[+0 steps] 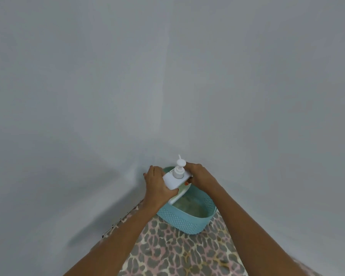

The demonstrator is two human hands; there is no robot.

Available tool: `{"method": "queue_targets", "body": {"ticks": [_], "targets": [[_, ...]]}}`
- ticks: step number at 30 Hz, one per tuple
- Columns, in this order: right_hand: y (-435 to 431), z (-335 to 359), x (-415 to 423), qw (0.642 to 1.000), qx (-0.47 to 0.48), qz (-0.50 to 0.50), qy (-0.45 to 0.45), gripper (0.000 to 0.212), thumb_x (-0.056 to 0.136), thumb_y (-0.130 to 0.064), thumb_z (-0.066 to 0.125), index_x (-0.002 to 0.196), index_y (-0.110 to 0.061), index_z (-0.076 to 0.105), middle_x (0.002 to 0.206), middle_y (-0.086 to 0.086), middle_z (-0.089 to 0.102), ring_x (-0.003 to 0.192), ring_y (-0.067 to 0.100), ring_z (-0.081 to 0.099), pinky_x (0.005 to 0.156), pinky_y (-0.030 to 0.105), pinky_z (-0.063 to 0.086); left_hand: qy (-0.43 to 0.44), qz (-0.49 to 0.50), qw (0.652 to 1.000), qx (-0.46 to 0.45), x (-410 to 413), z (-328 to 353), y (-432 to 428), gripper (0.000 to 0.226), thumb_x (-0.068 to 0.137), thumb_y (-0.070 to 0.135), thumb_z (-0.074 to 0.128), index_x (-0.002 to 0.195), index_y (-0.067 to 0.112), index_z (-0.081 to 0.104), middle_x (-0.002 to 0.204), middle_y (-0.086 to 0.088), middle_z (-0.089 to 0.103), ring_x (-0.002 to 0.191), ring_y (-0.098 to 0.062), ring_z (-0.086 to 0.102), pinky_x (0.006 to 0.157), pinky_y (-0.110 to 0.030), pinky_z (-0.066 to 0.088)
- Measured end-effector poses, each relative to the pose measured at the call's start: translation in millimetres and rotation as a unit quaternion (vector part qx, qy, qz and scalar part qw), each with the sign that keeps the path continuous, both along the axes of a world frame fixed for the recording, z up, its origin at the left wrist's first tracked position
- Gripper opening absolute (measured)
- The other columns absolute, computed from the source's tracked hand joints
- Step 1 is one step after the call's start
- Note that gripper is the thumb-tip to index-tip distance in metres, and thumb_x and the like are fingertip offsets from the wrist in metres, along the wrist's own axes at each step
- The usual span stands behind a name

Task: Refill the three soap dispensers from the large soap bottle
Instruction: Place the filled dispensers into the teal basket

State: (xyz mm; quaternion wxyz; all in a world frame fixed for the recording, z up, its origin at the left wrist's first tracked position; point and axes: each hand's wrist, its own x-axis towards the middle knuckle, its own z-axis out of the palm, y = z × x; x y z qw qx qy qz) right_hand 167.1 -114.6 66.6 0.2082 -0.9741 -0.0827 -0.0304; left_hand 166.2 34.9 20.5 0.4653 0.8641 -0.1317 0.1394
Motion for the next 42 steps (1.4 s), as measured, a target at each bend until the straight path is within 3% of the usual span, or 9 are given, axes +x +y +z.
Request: {"method": "queue_targets", "body": {"ticks": [4,7,11,19,28,33,37,39,42], "targets": [[3,-6,7,1.0,-0.009,0.018,0.012,0.045,0.089,-0.006,0.052,0.132,-0.015,0.045,0.128,0.011,0.056,0.112,0.027,0.055,0.09,0.026,0.04,0.017,0.016,1.0,0.005,0,-8,0,0.065,0.058,0.022,0.083,0.108,0.0,0.047,0.118,-0.014,0.043,0.113,-0.025,0.041,0.1,-0.038,0.032],[5,-13,13,0.999,-0.038,0.023,0.03,0.045,0.09,-0.008,0.052,0.133,-0.015,0.043,0.129,0.011,0.055,0.111,0.028,0.055,0.09,0.026,0.04,0.038,0.005,0.999,-0.038,-1,-13,-1,0.067,0.057,0.017,0.085,0.106,-0.003,0.043,0.116,-0.013,0.038,0.11,-0.025,0.043,0.091,-0.03,0.04],[9,-22,20,0.997,-0.067,0.026,0.039,0.04,0.092,-0.009,0.049,0.131,-0.014,0.046,0.128,0.01,0.057,0.11,0.026,0.055,0.09,0.028,0.041,0.054,0.001,0.997,-0.059,-4,-20,-4,0.068,0.062,0.014,0.082,0.11,-0.003,0.037,0.106,-0.002,0.028,0.098,-0.016,0.042,0.074,-0.011,0.031],[7,-37,28,0.998,-0.061,0.009,0.021,0.047,0.086,0.003,0.046,0.129,-0.014,0.048,0.117,0.015,0.061,0.101,0.029,0.058,0.083,0.029,0.042,0.055,0.024,0.996,-0.064,-4,-22,-5,0.061,0.068,0.021,0.079,0.109,0.003,0.037,0.102,0.001,0.029,0.086,-0.01,0.041,0.059,-0.012,0.034],[8,-48,17,0.999,-0.032,-0.029,-0.02,0.048,0.085,0.003,0.047,0.13,-0.014,0.048,0.109,0.016,0.065,0.097,0.03,0.061,0.081,0.033,0.046,0.068,0.022,0.995,-0.071,-5,-24,-6,0.067,0.066,0.018,0.081,0.114,0.001,0.038,0.116,-0.006,0.035,0.095,-0.012,0.041,0.077,-0.014,0.036],[17,-51,7,0.981,-0.162,-0.098,-0.037,0.049,0.089,-0.012,0.051,0.136,-0.015,0.036,0.119,0.009,0.061,0.106,0.028,0.058,0.084,0.034,0.046,0.091,0.01,0.994,-0.061,-8,-20,-6,0.068,0.067,0.018,0.081,0.116,0.0,0.039,0.12,-0.011,0.039,0.108,-0.021,0.047,0.081,-0.016,0.036],[26,-43,-18,0.954,-0.225,-0.152,-0.13,0.036,0.066,-0.031,0.08,0.093,-0.013,0.065,0.082,0.003,0.07,0.074,0.02,0.067,0.062,0.026,0.05,0.11,-0.017,0.994,-0.011,-13,-15,0,0.067,0.077,0.023,0.072,0.131,0.004,0.037,0.146,-0.011,0.026,0.134,-0.025,0.031,0.104,-0.026,0.029],[28,-36,-33,0.957,-0.207,-0.168,-0.115,0.03,0.077,-0.035,0.07,0.094,-0.012,0.064,0.09,0.004,0.069,0.083,0.02,0.065,0.068,0.028,0.049,0.115,-0.03,0.993,0.024,-21,-11,4,0.071,0.081,0.026,0.067,0.138,0.006,0.03,0.153,-0.012,0.016,0.141,-0.026,0.018,0.112,-0.032,0.021],[24,-37,-53,0.965,-0.182,-0.171,-0.086,0.034,0.093,-0.036,0.046,0.114,-0.012,0.055,0.115,0.005,0.061,0.106,0.021,0.057,0.084,0.029,0.044,0.098,-0.057,0.993,0.029,-35,-2,10,0.069,0.084,0.023,0.064,0.14,0.009,0.028,0.15,-0.012,0.024,0.138,-0.024,0.025,0.111,-0.028,0.022]]}}
